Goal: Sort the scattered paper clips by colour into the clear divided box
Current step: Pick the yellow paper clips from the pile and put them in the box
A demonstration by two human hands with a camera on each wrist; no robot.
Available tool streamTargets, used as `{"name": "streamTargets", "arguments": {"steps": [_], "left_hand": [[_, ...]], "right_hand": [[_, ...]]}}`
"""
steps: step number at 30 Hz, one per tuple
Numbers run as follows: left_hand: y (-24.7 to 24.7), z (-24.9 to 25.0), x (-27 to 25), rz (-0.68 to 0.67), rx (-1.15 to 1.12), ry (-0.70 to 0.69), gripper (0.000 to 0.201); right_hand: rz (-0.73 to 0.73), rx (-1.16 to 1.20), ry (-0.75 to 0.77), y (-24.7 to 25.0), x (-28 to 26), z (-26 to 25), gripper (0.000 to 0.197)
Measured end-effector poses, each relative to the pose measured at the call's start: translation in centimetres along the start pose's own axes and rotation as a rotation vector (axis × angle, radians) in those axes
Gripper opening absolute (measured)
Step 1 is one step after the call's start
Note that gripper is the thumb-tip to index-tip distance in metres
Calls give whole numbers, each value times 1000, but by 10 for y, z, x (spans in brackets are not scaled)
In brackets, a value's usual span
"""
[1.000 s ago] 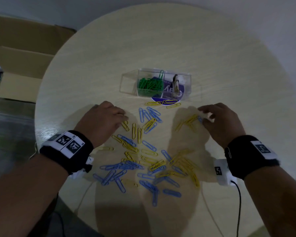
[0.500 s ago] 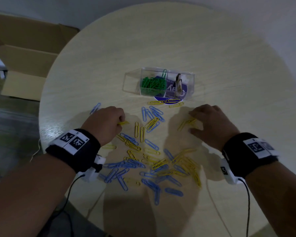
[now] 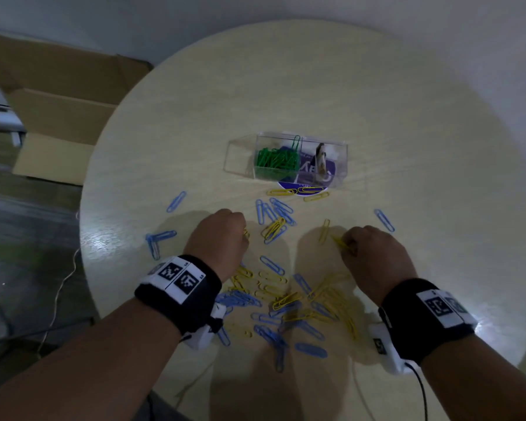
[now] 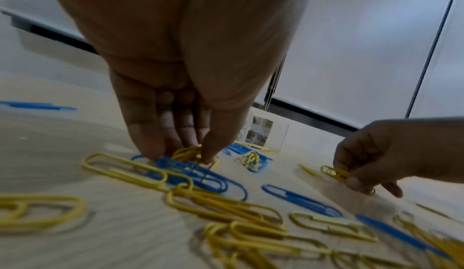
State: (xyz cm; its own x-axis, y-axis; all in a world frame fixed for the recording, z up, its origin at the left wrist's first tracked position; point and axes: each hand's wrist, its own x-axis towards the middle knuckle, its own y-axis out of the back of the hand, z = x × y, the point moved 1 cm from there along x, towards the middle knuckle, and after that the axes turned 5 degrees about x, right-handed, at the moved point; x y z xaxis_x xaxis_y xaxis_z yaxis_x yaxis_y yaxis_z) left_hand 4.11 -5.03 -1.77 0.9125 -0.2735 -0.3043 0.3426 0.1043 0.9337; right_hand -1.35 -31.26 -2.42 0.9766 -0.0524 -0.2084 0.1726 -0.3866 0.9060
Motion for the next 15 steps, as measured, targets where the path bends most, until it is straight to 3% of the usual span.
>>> {"name": "streamTargets", "arguments": {"steps": [7, 10, 15], "left_hand": [[2, 3, -4, -2, 226, -69, 14], [5, 3, -5, -59, 286, -150, 16], [17, 5, 5, -38, 308, -157, 15]], "right_hand": [[-29, 138, -33, 2, -1, 2, 12], [33, 217, -63, 9, 3, 6, 11], [129, 354, -116, 29, 12, 6, 6]]}}
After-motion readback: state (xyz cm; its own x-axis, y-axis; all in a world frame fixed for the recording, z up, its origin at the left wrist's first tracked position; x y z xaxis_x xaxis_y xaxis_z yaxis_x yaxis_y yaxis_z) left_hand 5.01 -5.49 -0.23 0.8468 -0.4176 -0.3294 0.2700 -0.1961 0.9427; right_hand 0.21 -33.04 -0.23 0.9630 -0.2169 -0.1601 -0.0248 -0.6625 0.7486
